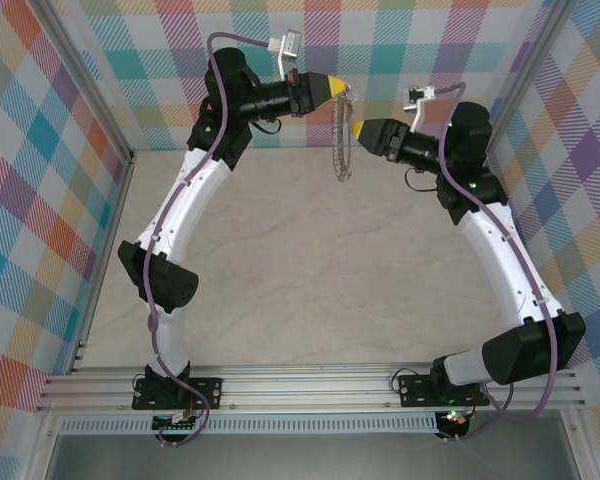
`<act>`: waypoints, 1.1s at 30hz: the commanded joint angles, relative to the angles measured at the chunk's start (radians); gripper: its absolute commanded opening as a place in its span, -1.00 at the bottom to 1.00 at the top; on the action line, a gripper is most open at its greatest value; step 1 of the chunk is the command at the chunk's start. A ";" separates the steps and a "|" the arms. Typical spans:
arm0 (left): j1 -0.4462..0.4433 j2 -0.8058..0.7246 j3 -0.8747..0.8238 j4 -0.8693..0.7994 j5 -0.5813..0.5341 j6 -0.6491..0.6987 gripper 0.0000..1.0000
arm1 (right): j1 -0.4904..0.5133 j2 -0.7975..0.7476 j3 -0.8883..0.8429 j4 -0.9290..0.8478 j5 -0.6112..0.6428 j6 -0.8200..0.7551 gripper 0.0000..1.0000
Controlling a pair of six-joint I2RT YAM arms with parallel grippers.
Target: Put the keys on the keyring
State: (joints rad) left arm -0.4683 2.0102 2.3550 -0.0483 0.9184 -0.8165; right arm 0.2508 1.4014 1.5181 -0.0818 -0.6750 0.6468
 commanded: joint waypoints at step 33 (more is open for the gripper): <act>-0.004 0.025 0.041 0.087 -0.109 -0.036 -1.00 | 0.080 0.070 0.186 -0.126 0.023 -0.123 -1.00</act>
State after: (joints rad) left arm -0.4690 2.0403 2.3550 -0.0376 0.8520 -0.8452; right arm 0.3073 1.4952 1.6779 -0.1707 -0.6117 0.5442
